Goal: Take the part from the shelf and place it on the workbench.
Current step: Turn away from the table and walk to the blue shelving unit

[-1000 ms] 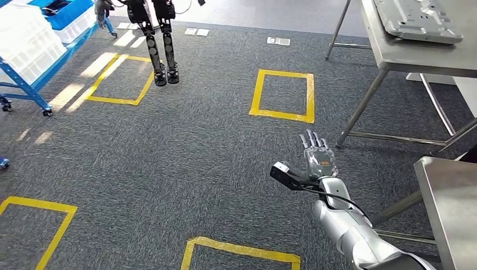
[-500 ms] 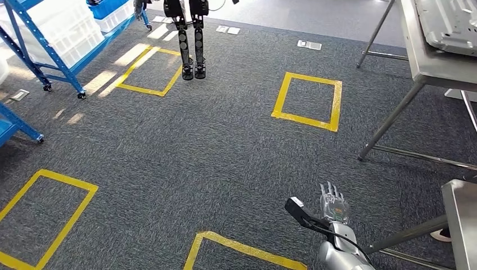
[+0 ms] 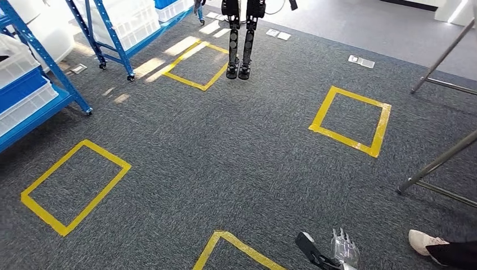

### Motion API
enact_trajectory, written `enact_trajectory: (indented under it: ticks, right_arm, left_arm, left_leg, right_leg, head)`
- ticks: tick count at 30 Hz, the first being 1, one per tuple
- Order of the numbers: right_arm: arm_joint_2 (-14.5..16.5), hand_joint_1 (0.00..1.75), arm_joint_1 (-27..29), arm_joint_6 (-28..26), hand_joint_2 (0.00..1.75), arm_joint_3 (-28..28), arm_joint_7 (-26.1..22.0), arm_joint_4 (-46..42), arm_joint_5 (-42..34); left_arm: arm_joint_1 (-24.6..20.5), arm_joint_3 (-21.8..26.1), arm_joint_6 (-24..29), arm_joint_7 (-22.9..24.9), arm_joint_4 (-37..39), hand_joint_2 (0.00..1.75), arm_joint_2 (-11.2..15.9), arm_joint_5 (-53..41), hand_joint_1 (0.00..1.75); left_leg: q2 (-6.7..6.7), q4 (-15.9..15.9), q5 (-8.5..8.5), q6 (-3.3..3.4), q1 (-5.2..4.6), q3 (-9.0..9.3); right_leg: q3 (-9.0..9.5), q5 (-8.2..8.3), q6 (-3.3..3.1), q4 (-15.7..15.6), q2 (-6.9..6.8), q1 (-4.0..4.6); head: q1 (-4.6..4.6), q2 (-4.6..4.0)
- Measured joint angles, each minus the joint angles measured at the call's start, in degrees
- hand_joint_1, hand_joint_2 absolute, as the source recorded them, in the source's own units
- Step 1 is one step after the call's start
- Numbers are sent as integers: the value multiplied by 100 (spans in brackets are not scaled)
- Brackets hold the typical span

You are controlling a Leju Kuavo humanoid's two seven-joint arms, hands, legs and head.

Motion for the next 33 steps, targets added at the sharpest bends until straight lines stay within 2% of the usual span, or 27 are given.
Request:
enact_trajectory:
  ticks: [1, 3, 4, 6, 8, 9, 10, 11, 12, 13, 14, 15, 16, 17, 19, 20, 21, 23, 24, 25, 26, 27, 29, 30, 31, 32, 33]
  right_arm:
    - [15, 0, 27, 46, 0, -39, 11, 10, -20]
    - [60, 0, 128, 106, 0, -119, 34, 34, -52]
    - [88, 0, 177, 124, 0, -154, 46, 45, -62]
    - [134, 0, 240, 165, 0, -221, 67, 62, -91]
    - [149, 0, 329, 239, 0, -301, 81, 83, -138]
    - [155, 0, 403, 286, 0, -344, 93, 99, -165]
    - [167, 0, 493, 329, 0, -385, 105, 117, -190]
    - [182, 0, 581, 366, 0, -422, 118, 133, -210]
    - [204, 0, 654, 392, 0, -454, 133, 145, -224]
    - [227, 0, 714, 412, 0, -483, 147, 154, -233]
    - [253, 0, 755, 440, 0, -509, 167, 161, -237]
    - [274, 0, 787, 472, 0, -530, 186, 169, -237]
    - [288, 0, 818, 509, 0, -544, 203, 175, -236]
    - [298, 0, 856, 545, 0, -556, 222, 183, -234]
    - [311, 0, 935, 594, 0, -583, 255, 192, -229]
    - [317, 0, 968, 611, 0, -601, 270, 196, -226]
    - [322, 0, 996, 630, 0, -619, 281, 203, -223]
    - [315, 0, 1059, 686, 0, -648, 300, 231, -210]
    - [311, 0, 1102, 718, 0, -658, 313, 249, -202]
    - [308, 0, 1146, 748, 0, -666, 332, 265, -194]
    - [307, 0, 1185, 771, 0, -672, 352, 278, -186]
    - [308, 0, 1215, 789, 0, -676, 370, 286, -174]
    - [316, 0, 1242, 826, 0, -679, 403, 299, -141]
    - [323, 0, 1248, 854, 0, -678, 415, 308, -119]
    - [333, 0, 1250, 883, 0, -677, 427, 316, -96]
    - [345, 0, 1254, 910, 0, -677, 437, 323, -78]
    - [357, 0, 1257, 928, 0, -676, 447, 326, -62]
  left_arm:
    - [0, 0, 2, 1, 0, 0, 1, -4, 0]
    - [6, 0, 4, 3, 1, 0, 3, -11, 0]
    - [16, 0, 5, 5, 1, 0, 2, -15, 0]
    - [28, 0, 11, 15, 3, 0, -5, -39, 0]
    - [15, -1, 26, 37, 4, 0, -12, -73, 0]
    - [9, -1, 35, 53, 4, 0, -14, -87, 0]
    - [12, -1, 43, 69, 4, 0, -16, -99, 0]
    - [21, -1, 49, 81, 4, 0, -19, -109, 0]
    - [31, 0, 55, 92, 4, 0, -19, -110, 0]
    - [37, 0, 61, 99, 4, 0, -18, -113, 0]
    - [33, 0, 65, 113, 4, 0, -14, -127, 0]
    - [24, 0, 68, 130, 3, 0, -10, -149, 0]
    - [12, -2, 69, 149, 3, 0, -7, -185, 0]
    - [6, -4, 65, 176, 3, 0, -4, -231, 0]
    - [22, -16, 44, 242, 4, 0, -8, -333, 0]
    - [37, -24, 28, 283, 6, 0, -14, -377, 0]
    - [44, -31, 11, 326, 8, 0, -20, -408, 0]
    - [36, -45, -19, 391, 10, 0, -38, -445, 0]
    - [31, -57, -36, 414, 11, 0, -47, -458, 0]
    - [35, -71, -53, 424, 11, 0, -61, -476, 0]
    - [46, -87, -70, 430, 13, 0, -75, -495, 0]
    - [57, -100, -91, 432, 14, 0, -87, -512, 0]
    - [67, -126, -121, 431, 15, 0, -108, -540, 0]
    - [67, -135, -131, 430, 15, 0, -117, -547, 0]
    - [68, -143, -134, 429, 15, 0, -125, -549, 0]
    - [72, -149, -135, 428, 16, 0, -131, -550, 0]
    - [80, -155, -135, 428, 17, 0, -136, -550, 0]
  left_leg:
    - [-46, 10, -6, -39, -4, -10]
    - [-128, 4, 1, -92, 11, -32]
    - [-91, 24, -13, -111, 19, -46]
    - [185, 322, -212, -145, 18, -180]
    - [512, 1015, -582, -167, 9, -502]
    - [578, 1352, -723, -170, 11, -667]
    - [611, 1544, -771, -162, 9, -761]
    - [632, 1554, -728, -143, 5, -763]
    - [672, 1332, -593, -106, -9, -638]
    - [769, 979, -426, -47, -40, -432]
    - [934, 609, -305, 25, -88, -220]
    - [1082, 305, -223, 81, -134, -50]
    - [1178, 136, -201, 119, -173, 38]
    - [1192, 74, -212, 135, -197, 56]
    - [1020, 12, -167, 134, -174, 74]
    - [941, -33, -131, 136, -150, 101]
    - [864, -75, -93, 138, -120, 126]
    - [698, -109, -54, 144, -87, 138]
    - [600, -106, -47, 146, -78, 130]
    - [495, -103, -43, 145, -71, 127]
    - [393, -99, -41, 140, -62, 127]
    - [299, -90, -40, 128, -50, 130]
    - [136, -56, -55, 74, -30, 126]
    - [75, -29, -70, 36, -31, 119]
    - [26, -12, -81, 1, -38, 107]
    - [-16, -5, -83, -29, -45, 93]
    - [-58, -5, -78, -53, -42, 78]
  right_leg:
    - [60, 31, -41, -109, 32, 7]
    - [85, 42, -155, -107, -56, 29]
    - [88, 51, -192, -111, -106, 30]
    - [91, 65, -267, -122, -204, 27]
    - [95, 51, -319, -122, -317, 62]
    - [98, 38, -339, -122, -394, 83]
    - [102, 26, -356, -122, -480, 105]
    - [106, 14, -371, -122, -563, 125]
    - [113, 6, -381, -122, -636, 145]
    - [123, -2, -389, -122, -704, 163]
    - [132, -12, -391, -120, -765, 185]
    - [140, -22, -384, -119, -820, 206]
    - [146, -34, -371, -118, -875, 215]
    - [155, -46, -353, -120, -942, 219]
    - [175, -76, -305, -119, -1044, 225]
    - [169, -119, -281, -64, -962, 224]
    - [111, -210, -271, 93, -801, 221]
    - [-162, -501, -279, 724, -416, 177]
    - [-333, -641, -279, 1092, -324, 161]
    - [-451, -711, -256, 1336, -286, 142]
    - [-478, -690, -209, 1379, -264, 123]
    - [-393, -573, -141, 1180, -241, 100]
    - [-49, -249, -6, 409, -59, 35]
    - [81, -136, 6, 99, 33, 22]
    - [164, -81, -16, -72, 102, 18]
    - [186, -77, -68, -105, 109, 32]
    - [202, -66, -121, -118, 58, 43]
  head:
    - [-2, 0]
    - [-9, 0]
    - [-12, 0]
    - [-41, 0]
    - [-78, 0]
    - [-83, 0]
    - [-83, 0]
    - [-83, 0]
    - [-82, 0]
    - [-84, 0]
    - [-82, 0]
    - [-78, 0]
    - [-77, 0]
    - [-73, 0]
    - [-76, 0]
    - [-73, 0]
    - [-71, 0]
    - [-60, 0]
    - [-56, 0]
    - [-53, 0]
    - [-53, 0]
    - [-53, 0]
    - [-48, 0]
    - [-39, 0]
    - [-33, 0]
    - [-29, 0]
    - [-29, 0]
